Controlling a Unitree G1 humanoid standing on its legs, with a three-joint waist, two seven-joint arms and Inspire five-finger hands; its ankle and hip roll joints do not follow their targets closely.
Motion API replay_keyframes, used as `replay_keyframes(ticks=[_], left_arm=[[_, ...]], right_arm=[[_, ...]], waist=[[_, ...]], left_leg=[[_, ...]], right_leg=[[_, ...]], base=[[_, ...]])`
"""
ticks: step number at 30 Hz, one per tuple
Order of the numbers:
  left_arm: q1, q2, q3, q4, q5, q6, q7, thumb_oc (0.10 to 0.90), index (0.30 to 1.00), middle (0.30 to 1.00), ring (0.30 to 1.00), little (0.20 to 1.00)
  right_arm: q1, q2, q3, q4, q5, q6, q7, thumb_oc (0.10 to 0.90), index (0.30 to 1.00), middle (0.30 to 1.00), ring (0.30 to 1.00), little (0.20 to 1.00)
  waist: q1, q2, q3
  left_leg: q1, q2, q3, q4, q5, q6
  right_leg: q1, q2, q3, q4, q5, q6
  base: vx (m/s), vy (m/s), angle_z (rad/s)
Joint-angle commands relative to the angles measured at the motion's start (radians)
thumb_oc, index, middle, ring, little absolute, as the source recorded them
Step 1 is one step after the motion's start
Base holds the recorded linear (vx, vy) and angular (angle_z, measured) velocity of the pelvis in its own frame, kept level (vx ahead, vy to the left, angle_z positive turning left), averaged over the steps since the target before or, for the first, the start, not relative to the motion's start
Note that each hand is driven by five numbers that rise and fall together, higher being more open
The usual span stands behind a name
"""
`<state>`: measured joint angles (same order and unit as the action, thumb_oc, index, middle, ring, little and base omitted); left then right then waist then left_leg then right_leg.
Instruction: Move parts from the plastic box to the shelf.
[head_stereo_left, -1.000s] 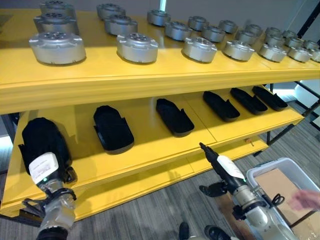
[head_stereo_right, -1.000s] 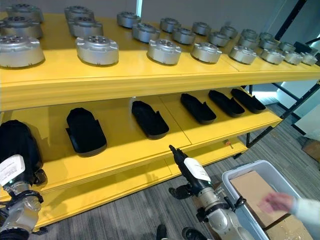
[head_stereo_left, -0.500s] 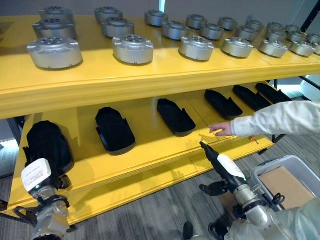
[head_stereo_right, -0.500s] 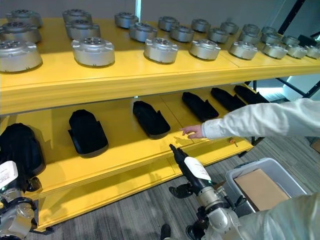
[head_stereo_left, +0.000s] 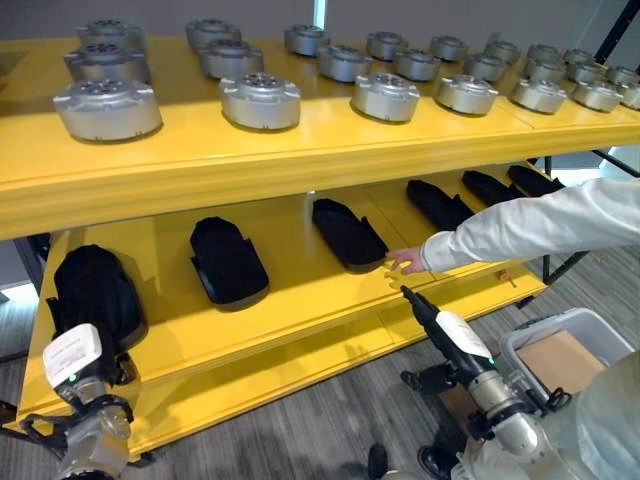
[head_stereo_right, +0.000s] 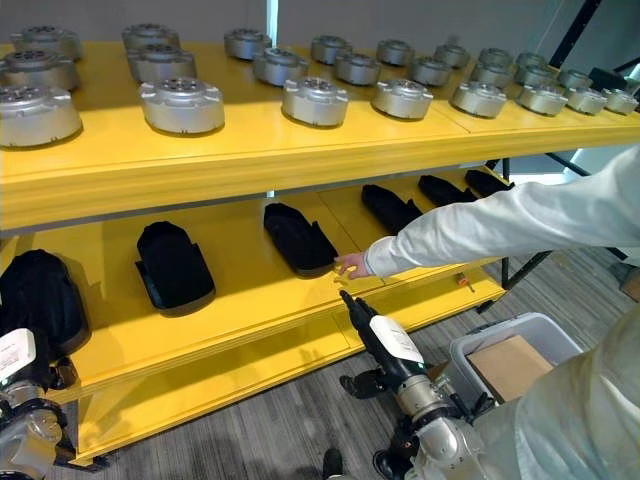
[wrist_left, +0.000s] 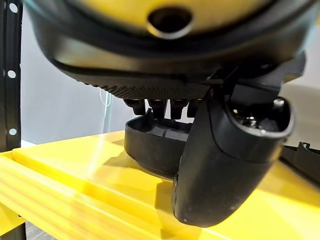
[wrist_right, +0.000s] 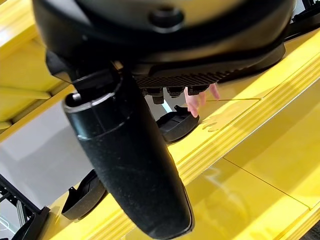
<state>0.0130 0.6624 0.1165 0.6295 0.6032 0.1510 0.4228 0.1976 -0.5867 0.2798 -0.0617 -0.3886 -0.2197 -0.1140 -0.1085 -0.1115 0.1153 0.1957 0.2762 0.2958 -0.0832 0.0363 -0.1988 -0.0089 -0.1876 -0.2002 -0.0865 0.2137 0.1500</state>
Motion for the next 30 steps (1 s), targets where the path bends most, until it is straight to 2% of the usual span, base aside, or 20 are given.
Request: replay_keyframes(ticks=[1,9,30], left_arm=[[-0.092,0.173,0.017,0.071,0.053,0.013,0.023,0.900,1.000,1.000,1.000,1.000],[-0.116,0.240,0.004,0.129,0.062,0.007,0.010,0.900,1.000,1.000,1.000,1.000],[-0.170,0.316,-0.057,0.162,0.112,-0.003,-0.013,0.900,1.000,1.000,1.000,1.000]], right_arm=[[-0.081,-0.031,-0.100,-0.106,0.039,-0.073,-0.063,0.900,1.000,1.000,1.000,1.000],[-0.073,-0.045,-0.107,-0.111,0.042,-0.082,-0.069,0.900,1.000,1.000,1.000,1.000],[-0.073,-0.052,-0.107,-0.114,0.041,-0.087,-0.076,0.900,1.000,1.000,1.000,1.000]], waist=[[0.007,-0.012,0.014],[0.006,-0.015,0.029],[0.008,-0.036,0.052]], left_leg=[[0.057,-0.020,0.005,-0.004,-0.071,0.051],[0.050,-0.023,0.008,-0.004,-0.067,0.052],[0.041,-0.031,0.014,-0.004,-0.066,0.058]], right_leg=[[0.093,-0.097,-0.039,0.080,-0.106,0.084],[0.082,-0.099,-0.036,0.082,-0.100,0.089],[0.068,-0.106,-0.029,0.079,-0.090,0.095]], base=[[0.00,0.000,0.00],[0.00,0.000,0.00],[0.00,0.000,0.00]])
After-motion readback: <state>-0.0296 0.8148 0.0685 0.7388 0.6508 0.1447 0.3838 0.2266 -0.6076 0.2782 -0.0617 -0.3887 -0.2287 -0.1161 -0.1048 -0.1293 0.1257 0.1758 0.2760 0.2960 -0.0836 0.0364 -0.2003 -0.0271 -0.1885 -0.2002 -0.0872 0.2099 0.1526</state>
